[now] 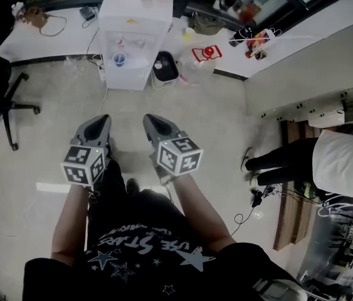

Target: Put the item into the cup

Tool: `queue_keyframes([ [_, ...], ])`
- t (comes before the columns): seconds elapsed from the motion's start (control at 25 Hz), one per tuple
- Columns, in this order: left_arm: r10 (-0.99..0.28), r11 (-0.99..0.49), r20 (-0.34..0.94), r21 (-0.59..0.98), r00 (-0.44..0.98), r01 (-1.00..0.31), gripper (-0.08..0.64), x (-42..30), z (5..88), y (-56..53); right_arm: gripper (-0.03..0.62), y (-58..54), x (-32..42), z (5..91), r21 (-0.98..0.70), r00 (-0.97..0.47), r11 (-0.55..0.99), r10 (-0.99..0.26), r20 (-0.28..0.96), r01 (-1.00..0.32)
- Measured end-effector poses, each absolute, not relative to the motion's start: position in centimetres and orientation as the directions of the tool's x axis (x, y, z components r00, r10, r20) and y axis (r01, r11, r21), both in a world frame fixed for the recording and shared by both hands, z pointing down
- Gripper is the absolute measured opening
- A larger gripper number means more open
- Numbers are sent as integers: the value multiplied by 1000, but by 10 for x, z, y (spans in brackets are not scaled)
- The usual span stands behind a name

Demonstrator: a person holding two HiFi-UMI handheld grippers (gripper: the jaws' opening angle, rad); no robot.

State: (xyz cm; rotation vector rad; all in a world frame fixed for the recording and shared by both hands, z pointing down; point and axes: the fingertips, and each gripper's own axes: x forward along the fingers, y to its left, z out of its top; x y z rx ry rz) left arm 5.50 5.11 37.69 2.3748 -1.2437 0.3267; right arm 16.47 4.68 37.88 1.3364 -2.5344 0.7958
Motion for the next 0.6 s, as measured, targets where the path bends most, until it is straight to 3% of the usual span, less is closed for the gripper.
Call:
queue_keyframes([
  [0.6, -724, -549, 336, 246, 602, -799, 6, 61, 317, 135, 0, 134, 166, 325, -361, -559, 444, -758, 336, -820],
])
